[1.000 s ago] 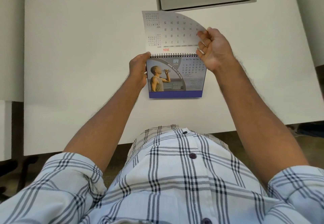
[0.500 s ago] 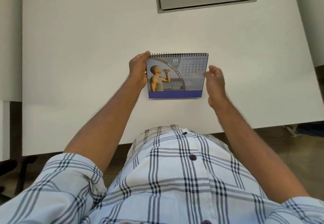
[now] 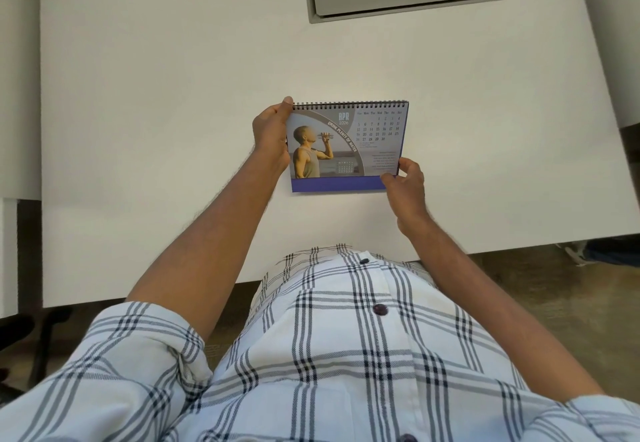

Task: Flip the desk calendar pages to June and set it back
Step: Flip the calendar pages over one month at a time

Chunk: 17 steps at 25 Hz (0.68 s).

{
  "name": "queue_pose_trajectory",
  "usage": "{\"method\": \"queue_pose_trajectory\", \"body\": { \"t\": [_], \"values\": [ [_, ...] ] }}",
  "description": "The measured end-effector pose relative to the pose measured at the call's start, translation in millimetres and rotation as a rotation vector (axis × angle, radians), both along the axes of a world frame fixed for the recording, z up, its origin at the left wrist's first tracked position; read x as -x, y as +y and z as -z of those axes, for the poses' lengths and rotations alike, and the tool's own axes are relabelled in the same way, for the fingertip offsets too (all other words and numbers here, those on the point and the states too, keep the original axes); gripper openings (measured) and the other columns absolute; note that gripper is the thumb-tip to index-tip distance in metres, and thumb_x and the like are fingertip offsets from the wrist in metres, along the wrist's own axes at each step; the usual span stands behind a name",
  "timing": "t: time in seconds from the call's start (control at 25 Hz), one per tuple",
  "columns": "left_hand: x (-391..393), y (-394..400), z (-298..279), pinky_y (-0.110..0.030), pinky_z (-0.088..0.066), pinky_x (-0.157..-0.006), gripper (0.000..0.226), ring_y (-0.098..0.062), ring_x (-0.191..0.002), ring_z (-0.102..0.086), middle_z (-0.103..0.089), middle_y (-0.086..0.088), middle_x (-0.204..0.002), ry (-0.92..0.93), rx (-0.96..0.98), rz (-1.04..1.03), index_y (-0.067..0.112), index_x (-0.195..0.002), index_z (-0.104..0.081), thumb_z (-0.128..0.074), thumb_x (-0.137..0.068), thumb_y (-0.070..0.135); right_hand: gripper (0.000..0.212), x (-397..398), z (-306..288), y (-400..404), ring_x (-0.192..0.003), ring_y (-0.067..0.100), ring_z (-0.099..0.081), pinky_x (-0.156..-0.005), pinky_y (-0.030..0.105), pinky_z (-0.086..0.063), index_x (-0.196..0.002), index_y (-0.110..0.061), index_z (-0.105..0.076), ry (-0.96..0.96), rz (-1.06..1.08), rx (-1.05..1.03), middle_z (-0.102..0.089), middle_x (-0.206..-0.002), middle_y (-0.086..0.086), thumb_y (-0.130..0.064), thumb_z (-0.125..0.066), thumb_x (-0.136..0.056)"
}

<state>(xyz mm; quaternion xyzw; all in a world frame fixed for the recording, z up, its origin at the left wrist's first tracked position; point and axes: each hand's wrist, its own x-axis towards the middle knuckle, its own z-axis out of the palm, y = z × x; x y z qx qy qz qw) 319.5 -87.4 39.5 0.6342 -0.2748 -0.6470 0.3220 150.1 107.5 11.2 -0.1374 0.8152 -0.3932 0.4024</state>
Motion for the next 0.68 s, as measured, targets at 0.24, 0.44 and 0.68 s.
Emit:
{"method": "queue_pose_trajectory", "body": {
  "t": [0.24, 0.44, 0.68],
  "values": [
    [-2, 1, -2, -0.03, -0.055, -0.065, 0.018, -0.017, -0.071, -0.064, -0.071, -0.002, -0.077, 0.013, -0.005, -0.021, 0.017, -0.081, -0.071, -0.072, -0.093, 0.03, 0.036, 8, 1, -1, -0.115, 0.014, -0.055, -0.082, 0.015, -0.049, -0.128, -0.019, -0.055, 0.004, 0.041, -0.028, -0.051, -0.135, 0.001, -0.016, -0.064, -0.093],
    [-3, 3, -4, -0.026, -0.055, -0.058, 0.02, -0.012, -0.062, -0.065, -0.071, 0.001, -0.068, 0.023, 0.01, -0.022, 0.015, -0.08, -0.069, -0.071, -0.094, 0.029, 0.014, 16, -3, 3, -0.087, 0.011, -0.066, -0.064, 0.011, -0.048, -0.096, -0.019, -0.062, 0.096, 0.082, 0.051, -0.07, -0.094, -0.003, -0.02, -0.074, -0.09],
    [-4, 5, -5, -0.028, -0.056, -0.061, 0.013, -0.017, -0.078, -0.066, -0.07, -0.002, -0.089, 0.05, 0.002, -0.033, 0.02, -0.1, -0.064, -0.07, -0.094, 0.029, 0.013, 24, -10, 7, -0.088, 0.013, -0.074, -0.075, 0.023, -0.055, -0.092, -0.027, -0.065, 0.121, 0.061, 0.058, -0.077, -0.089, -0.004, -0.021, -0.076, -0.088]
  ]
}}
